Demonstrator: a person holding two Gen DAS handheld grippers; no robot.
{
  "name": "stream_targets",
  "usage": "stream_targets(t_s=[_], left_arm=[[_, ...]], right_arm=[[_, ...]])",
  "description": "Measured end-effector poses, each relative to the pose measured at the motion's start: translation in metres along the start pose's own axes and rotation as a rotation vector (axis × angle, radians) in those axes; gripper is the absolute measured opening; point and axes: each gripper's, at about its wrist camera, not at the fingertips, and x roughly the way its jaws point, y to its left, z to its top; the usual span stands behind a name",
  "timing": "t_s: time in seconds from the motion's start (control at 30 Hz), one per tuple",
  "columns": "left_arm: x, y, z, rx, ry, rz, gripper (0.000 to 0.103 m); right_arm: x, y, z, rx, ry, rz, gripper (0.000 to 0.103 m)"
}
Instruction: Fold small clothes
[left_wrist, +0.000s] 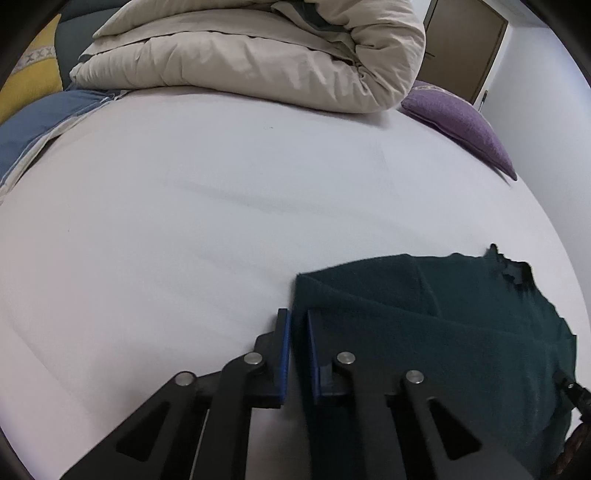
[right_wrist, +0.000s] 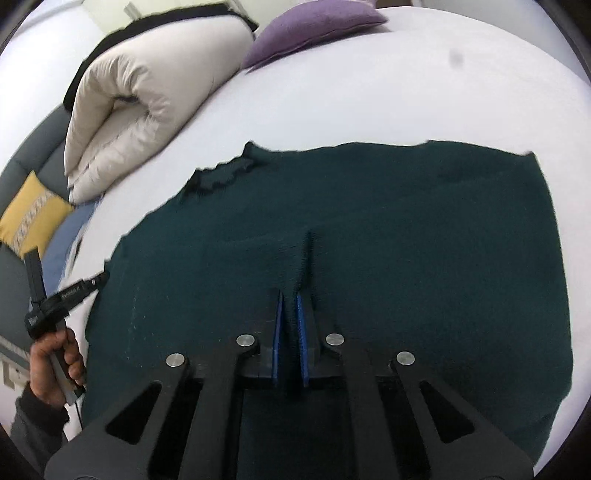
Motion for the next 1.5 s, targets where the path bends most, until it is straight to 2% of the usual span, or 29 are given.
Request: stream_targets(t_s=[0.1, 0.17, 0.23, 0.33, 0.4, 0.47, 0.53, 0.63, 0.7, 0.73, 0.8, 0.87, 0.97, 1.0, 1.03, 1.07, 1.1, 1.13, 1.2, 1.27, 1.33, 1.4, 1.47, 1.5], left_arm=[[0.004, 0.004, -0.001, -0.009, -0.013, 0.006, 0.011], [0.007, 0.005, -0.003, -0.011, -0.019, 0.009, 0.011], [0.006, 0.002, -0.002, 0.008, -0.021, 0.022, 0.011], [-0.005, 0.002, -0.002, 0.017, -0.040, 0.030, 0.015], [-0.022, 0.000, -0.006, 0.026, -0.074, 0.056, 0.015], [-0.045, -0.006, -0.013, 0.049, -0.127, 0.037, 0.015], [-0.059, -0.023, -0.025, 0.124, -0.151, 0.035, 0.015], [-0.056, -0.040, -0.042, 0.217, -0.126, 0.055, 0.015], [-0.034, -0.040, -0.054, 0.265, -0.048, 0.088, 0.017], [-0.029, -0.035, -0.058, 0.263, -0.042, 0.084, 0.019], [-0.032, -0.024, -0.055, 0.237, -0.050, 0.084, 0.032], [-0.036, -0.014, -0.054, 0.222, -0.053, 0.079, 0.034], [-0.036, -0.009, -0.059, 0.231, -0.072, 0.084, 0.038], [-0.035, -0.010, -0.060, 0.232, -0.074, 0.086, 0.039], [-0.034, -0.012, -0.059, 0.234, -0.072, 0.089, 0.040], [-0.036, -0.012, -0.057, 0.235, -0.068, 0.098, 0.041], [-0.040, -0.012, -0.057, 0.233, -0.067, 0.105, 0.042], [-0.047, -0.010, -0.058, 0.227, -0.067, 0.110, 0.041], [-0.069, -0.001, -0.064, 0.199, -0.077, 0.105, 0.041], [-0.098, 0.013, -0.078, 0.153, -0.093, 0.077, 0.043], [-0.121, 0.024, -0.095, 0.125, -0.082, 0.042, 0.052], [-0.146, 0.033, -0.121, 0.107, -0.058, 0.000, 0.070], [-0.167, 0.041, -0.153, 0.098, -0.017, -0.061, 0.074], [-0.174, 0.043, -0.167, 0.094, 0.004, -0.082, 0.077]], right_arm=[[-0.007, -0.007, -0.006, 0.031, -0.037, -0.018, 0.003], [-0.002, -0.020, -0.010, 0.068, -0.031, -0.032, 0.000], [0.000, -0.026, -0.014, 0.076, -0.027, -0.009, 0.000], [-0.010, -0.022, -0.007, 0.061, -0.047, -0.043, 0.001], [-0.028, -0.020, -0.002, 0.106, -0.108, 0.016, 0.005], [-0.042, -0.010, 0.004, 0.084, -0.145, 0.052, 0.006], [-0.044, 0.007, 0.006, 0.029, -0.136, 0.082, 0.006], [-0.029, 0.030, -0.001, -0.063, -0.084, 0.079, 0.006], [-0.002, 0.029, -0.012, -0.063, 0.021, 0.024, 0.006], [0.010, 0.023, -0.017, -0.047, 0.060, 0.000, 0.005], [0.004, 0.009, -0.024, 0.000, 0.009, 0.074, 0.004], [-0.011, 0.006, -0.027, 0.035, 0.000, 0.062, 0.004], [-0.039, 0.012, -0.031, 0.014, -0.075, 0.065, 0.009], [-0.041, 0.013, -0.034, 0.001, -0.080, 0.072, 0.016], [-0.035, 0.012, -0.036, -0.011, -0.053, 0.049, 0.039], [-0.020, 0.008, -0.037, -0.020, 0.009, 0.027, 0.049], [-0.018, 0.007, -0.039, -0.050, -0.002, 0.029, 0.048], [-0.025, 0.010, -0.039, -0.069, -0.015, 0.022, 0.047], [-0.046, 0.008, -0.042, -0.021, -0.011, -0.013, 0.048], [-0.079, 0.006, -0.052, -0.003, -0.052, 0.013, 0.048], [-0.119, 0.004, -0.075, -0.004, -0.099, 0.041, 0.049], [-0.153, -0.002, -0.103, -0.003, -0.101, 0.059, 0.049], [-0.186, -0.010, -0.134, -0.005, -0.110, 0.064, 0.049], [-0.201, -0.017, -0.151, 0.008, -0.110, 0.067, 0.052]])
